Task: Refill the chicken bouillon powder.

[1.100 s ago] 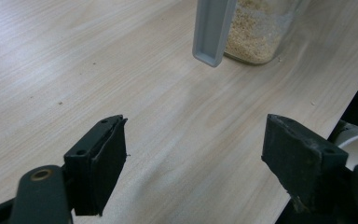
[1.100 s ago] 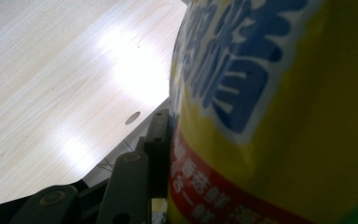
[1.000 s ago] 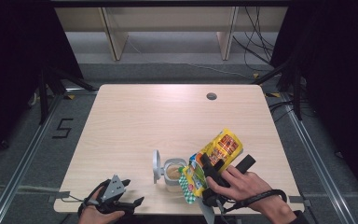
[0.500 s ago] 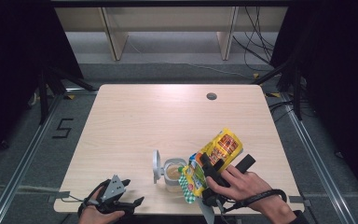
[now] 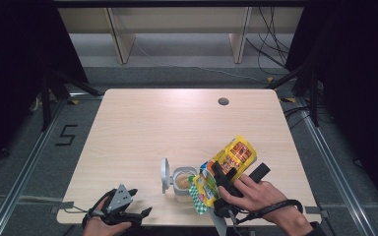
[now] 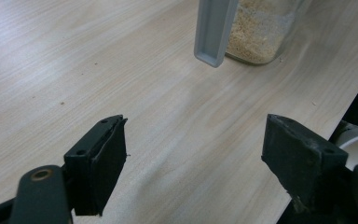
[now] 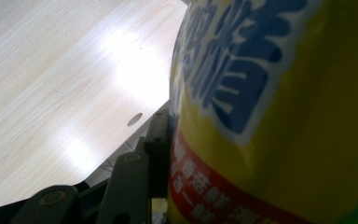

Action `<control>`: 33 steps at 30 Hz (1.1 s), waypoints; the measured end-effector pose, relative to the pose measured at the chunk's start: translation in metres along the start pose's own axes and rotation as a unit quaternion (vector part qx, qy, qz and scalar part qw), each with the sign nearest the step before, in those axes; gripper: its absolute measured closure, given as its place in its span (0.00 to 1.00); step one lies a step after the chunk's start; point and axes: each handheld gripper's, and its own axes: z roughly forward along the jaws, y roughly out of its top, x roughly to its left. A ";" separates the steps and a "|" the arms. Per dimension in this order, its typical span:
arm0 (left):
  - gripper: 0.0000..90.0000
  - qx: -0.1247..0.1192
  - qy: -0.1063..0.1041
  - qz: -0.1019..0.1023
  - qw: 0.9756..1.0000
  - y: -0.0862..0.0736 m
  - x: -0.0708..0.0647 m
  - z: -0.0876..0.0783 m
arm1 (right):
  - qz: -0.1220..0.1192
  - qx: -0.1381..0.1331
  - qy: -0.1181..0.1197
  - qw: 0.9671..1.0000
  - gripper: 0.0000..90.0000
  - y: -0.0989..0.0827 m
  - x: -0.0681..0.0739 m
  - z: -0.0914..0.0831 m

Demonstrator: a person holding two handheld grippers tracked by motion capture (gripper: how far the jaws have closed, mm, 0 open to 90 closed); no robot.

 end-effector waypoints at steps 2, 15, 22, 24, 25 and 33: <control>0.24 0.001 -0.003 -0.011 1.000 0.000 -0.001 0.000 | 0.003 -0.002 -0.001 1.000 0.72 0.000 0.001 0.000; 0.24 0.001 -0.003 -0.002 1.000 0.000 0.000 0.000 | 0.001 0.001 -0.001 1.000 0.72 -0.001 0.001 -0.001; 0.24 0.000 -0.003 -0.007 1.000 0.000 -0.001 0.001 | 0.000 0.002 -0.001 1.000 0.72 -0.001 0.001 -0.001; 0.24 -0.003 0.000 -0.010 1.000 -0.001 -0.001 0.002 | 0.000 0.001 -0.001 1.000 0.72 -0.001 0.001 0.000; 0.24 -0.003 -0.002 -0.011 1.000 -0.001 -0.001 0.002 | 0.000 0.001 -0.001 1.000 0.72 -0.001 0.001 0.000; 0.24 0.000 -0.003 -0.004 1.000 0.000 0.000 0.001 | 0.009 0.000 0.000 1.000 0.73 -0.002 0.002 -0.001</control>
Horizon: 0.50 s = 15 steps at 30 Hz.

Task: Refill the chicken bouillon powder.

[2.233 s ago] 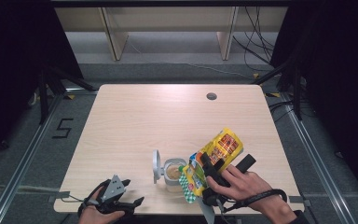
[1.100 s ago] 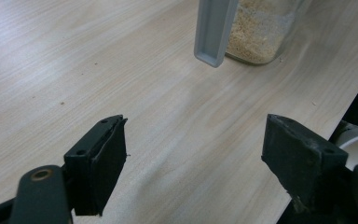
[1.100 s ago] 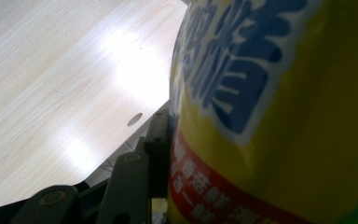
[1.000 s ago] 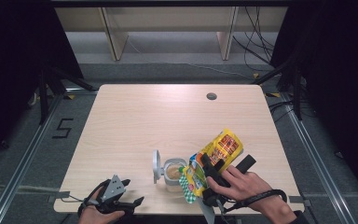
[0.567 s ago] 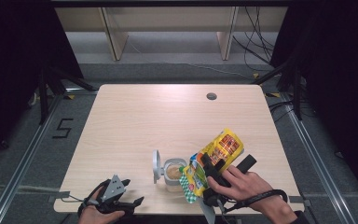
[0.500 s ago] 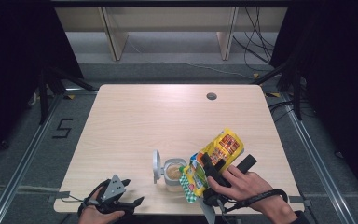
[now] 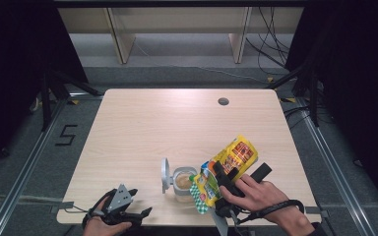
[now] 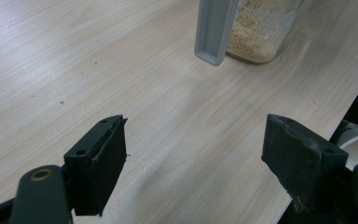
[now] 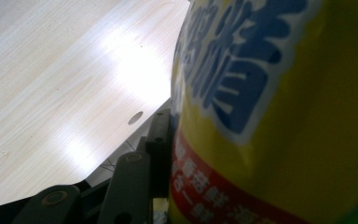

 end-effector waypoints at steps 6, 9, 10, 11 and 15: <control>0.24 0.000 0.001 0.001 1.000 0.000 0.000 0.000 | 0.003 -0.001 0.000 1.000 0.73 0.000 0.000 0.000; 0.24 -0.003 0.002 -0.007 1.000 0.000 -0.001 0.000 | -0.002 -0.001 -0.001 1.000 0.73 0.000 0.000 0.000; 0.24 -0.001 -0.001 -0.006 1.000 0.000 -0.001 0.000 | -0.007 -0.002 0.000 1.000 0.73 0.000 -0.001 0.000; 0.24 0.000 0.000 0.001 1.000 0.000 0.000 0.000 | -0.008 -0.002 0.000 1.000 0.73 0.000 -0.001 0.000; 0.24 0.000 0.000 0.001 1.000 0.000 0.000 0.000 | -0.001 -0.002 -0.001 1.000 0.73 -0.002 0.000 0.000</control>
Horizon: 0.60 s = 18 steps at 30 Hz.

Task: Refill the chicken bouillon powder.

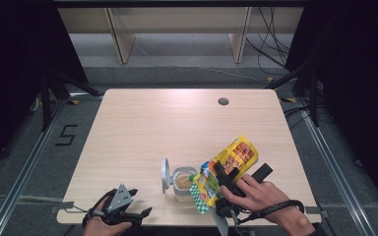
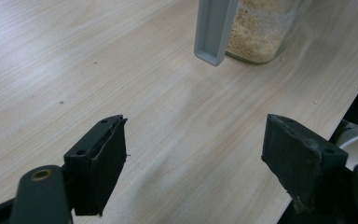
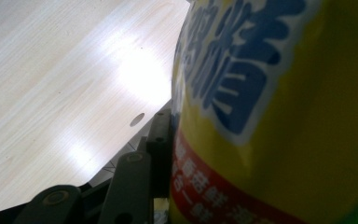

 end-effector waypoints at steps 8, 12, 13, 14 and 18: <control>0.24 0.000 0.002 0.000 1.000 0.000 0.000 0.000 | 0.028 -0.003 0.003 1.000 0.74 -0.002 0.005 -0.001; 0.24 0.000 0.003 0.001 1.000 0.000 0.000 0.000 | 0.043 -0.009 0.001 0.999 0.74 -0.003 0.008 -0.001; 0.24 -0.001 0.003 -0.008 1.000 0.000 -0.001 0.000 | 0.046 -0.005 -0.007 0.999 0.74 -0.002 0.010 -0.002; 0.24 -0.001 0.003 -0.008 1.000 0.000 -0.001 0.000 | 0.046 -0.005 -0.007 0.999 0.74 -0.002 0.010 -0.002; 0.24 0.002 -0.002 -0.005 1.000 0.000 0.000 0.000 | 0.081 -0.003 -0.008 0.997 0.74 -0.002 0.015 -0.003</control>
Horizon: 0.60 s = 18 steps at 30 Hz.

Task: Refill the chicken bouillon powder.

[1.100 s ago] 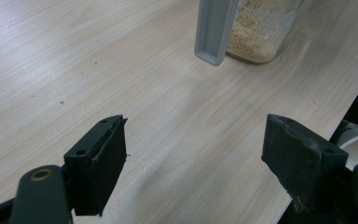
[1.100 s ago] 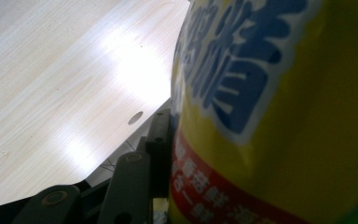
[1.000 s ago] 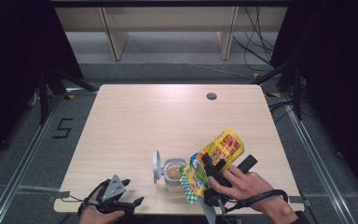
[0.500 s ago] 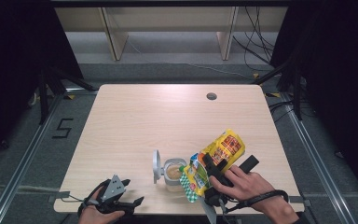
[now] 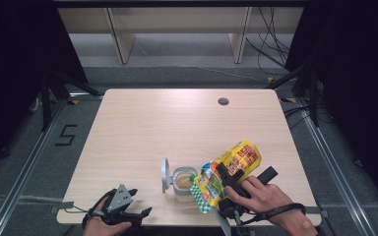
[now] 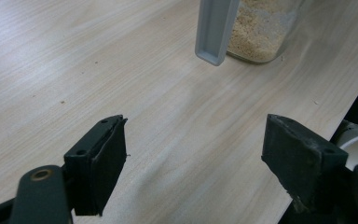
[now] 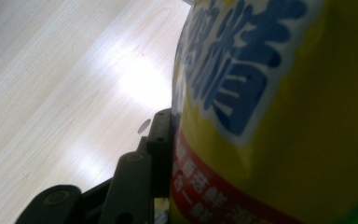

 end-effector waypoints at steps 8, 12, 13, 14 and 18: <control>0.24 -0.003 0.004 0.005 1.000 0.000 0.000 0.000 | 0.009 -0.001 -0.012 1.000 0.74 -0.002 0.002 0.000; 0.24 -0.002 0.002 0.005 1.000 0.000 0.000 0.000 | 0.027 0.002 -0.013 1.000 0.74 -0.002 0.005 -0.001; 0.24 -0.002 0.002 0.006 1.000 0.000 0.000 0.000 | 0.030 0.003 -0.012 0.999 0.74 -0.002 0.006 -0.001; 0.24 -0.003 0.004 0.004 1.000 0.000 0.000 0.000 | 0.030 0.003 -0.012 0.999 0.74 -0.002 0.006 -0.001; 0.24 0.000 -0.003 -0.001 1.000 0.000 0.000 0.000 | 0.009 -0.003 -0.012 1.000 0.74 -0.004 0.005 0.000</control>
